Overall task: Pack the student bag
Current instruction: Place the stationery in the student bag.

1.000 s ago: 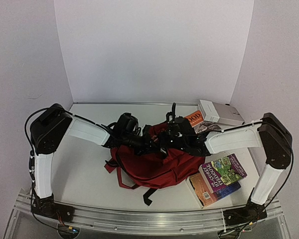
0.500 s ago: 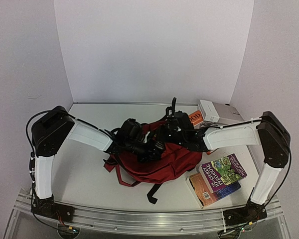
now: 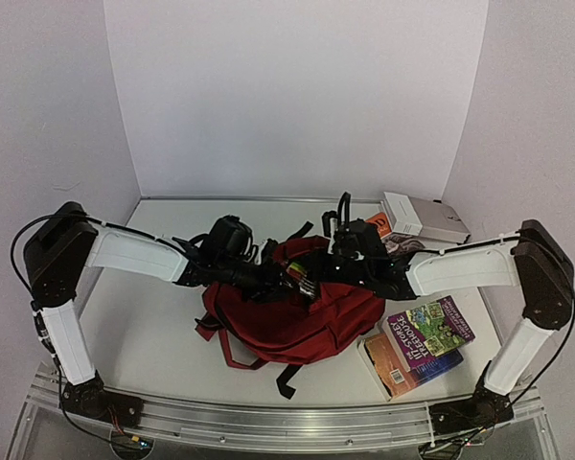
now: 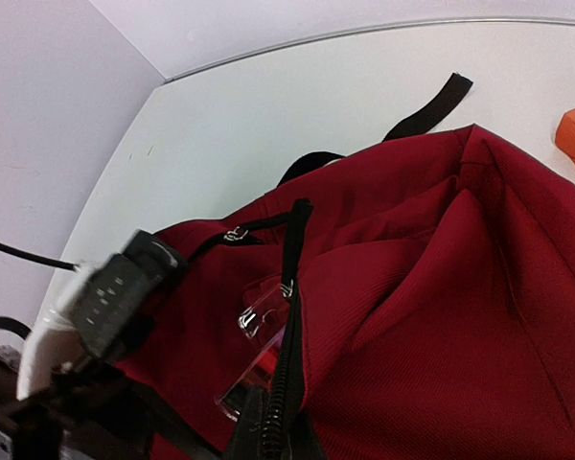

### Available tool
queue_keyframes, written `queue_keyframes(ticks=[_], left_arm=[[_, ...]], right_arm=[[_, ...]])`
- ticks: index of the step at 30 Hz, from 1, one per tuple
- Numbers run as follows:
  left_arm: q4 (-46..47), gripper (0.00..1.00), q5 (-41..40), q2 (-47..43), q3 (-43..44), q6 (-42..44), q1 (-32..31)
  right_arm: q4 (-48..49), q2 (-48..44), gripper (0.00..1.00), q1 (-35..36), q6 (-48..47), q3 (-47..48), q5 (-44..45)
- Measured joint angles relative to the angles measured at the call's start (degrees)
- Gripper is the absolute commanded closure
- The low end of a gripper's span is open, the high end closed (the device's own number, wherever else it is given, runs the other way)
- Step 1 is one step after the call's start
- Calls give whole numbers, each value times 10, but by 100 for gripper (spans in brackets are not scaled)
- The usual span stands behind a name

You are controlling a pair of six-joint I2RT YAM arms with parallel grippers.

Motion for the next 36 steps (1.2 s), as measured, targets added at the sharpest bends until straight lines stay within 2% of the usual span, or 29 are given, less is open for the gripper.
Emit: queue_keyframes(ticks=[7,12,23,28,34,36], left_arm=[[-42,50,-13,-75,-23,9,43],[-50,49,-4,-72,-22,9,70],[-49,53,35,-18,-21,-4,66],[-31,64,53,6,-15,-17,65],[-14,92,68,40,18,-27,53],[-2,98,77,41,22,-31,52]], right_arm=[[-7,-17,100,0,-1,-14,-50],[-8,-19,100,0,-2,-14,-72],[-8,-19,100,0,-2,-14,-86],[-8,-19,100,0,-4,-14,-91],[-10,-19,100,0,-5,-14,-93],[-16,-19,100,0,-4,-14,-89]])
